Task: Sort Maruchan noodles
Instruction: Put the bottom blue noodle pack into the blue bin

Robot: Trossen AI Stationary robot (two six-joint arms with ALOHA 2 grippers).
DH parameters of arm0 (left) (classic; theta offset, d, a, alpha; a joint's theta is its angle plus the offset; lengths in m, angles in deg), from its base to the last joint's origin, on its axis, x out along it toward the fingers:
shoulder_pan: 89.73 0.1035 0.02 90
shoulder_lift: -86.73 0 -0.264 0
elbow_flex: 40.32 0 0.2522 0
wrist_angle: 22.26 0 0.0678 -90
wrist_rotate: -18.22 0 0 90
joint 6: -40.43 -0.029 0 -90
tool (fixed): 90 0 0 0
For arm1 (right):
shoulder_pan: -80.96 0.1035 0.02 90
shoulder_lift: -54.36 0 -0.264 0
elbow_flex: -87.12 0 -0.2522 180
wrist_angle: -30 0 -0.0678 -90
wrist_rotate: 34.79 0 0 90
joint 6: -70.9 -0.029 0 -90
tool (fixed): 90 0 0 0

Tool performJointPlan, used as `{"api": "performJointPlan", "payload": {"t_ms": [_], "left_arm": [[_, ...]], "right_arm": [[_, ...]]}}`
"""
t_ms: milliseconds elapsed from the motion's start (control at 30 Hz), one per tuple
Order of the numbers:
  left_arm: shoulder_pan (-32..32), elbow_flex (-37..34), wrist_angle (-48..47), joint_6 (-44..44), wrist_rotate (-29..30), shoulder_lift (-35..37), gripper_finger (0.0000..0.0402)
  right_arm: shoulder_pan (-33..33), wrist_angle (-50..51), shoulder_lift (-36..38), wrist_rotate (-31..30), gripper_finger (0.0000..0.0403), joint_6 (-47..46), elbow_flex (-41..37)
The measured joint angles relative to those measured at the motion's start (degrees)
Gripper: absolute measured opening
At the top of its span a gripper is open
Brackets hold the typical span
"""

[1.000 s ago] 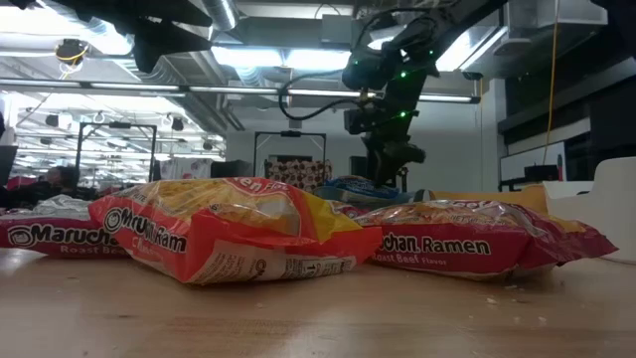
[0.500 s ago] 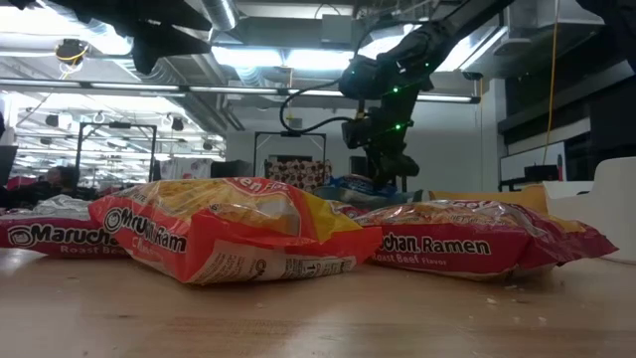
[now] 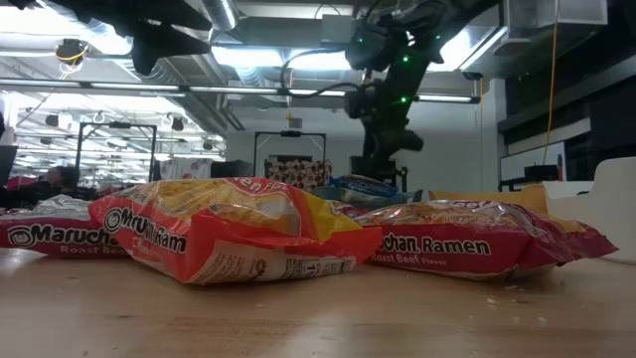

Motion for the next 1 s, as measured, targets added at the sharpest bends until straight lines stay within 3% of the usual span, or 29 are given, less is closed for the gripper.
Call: {"api": "performJointPlan", "payload": {"t_ms": [167,367,767,1000], "left_arm": [[0.0,0.0,-0.2,1.1,0.0,0.0,0.0170],[0.0,0.0,-0.6,1.1,0.0,0.0,0.0170],[0.0,0.0,-1.2,1.1,0.0,0.0,0.0170],[0.0,0.0,-1.2,1.2,0.0,0.0,0.0170]], "right_arm": [[-0.1,0.7,1.6,2.9,0.0167,-7.0,0.0],[-1.6,-8.4,0.2,4.1,0.0167,-16.7,0.0],[-1.5,-8.7,-6.3,3.3,0.0167,-18.3,-0.1],[-1.6,-7.9,-6.4,9.2,0.0167,-18.3,-0.1]]}}
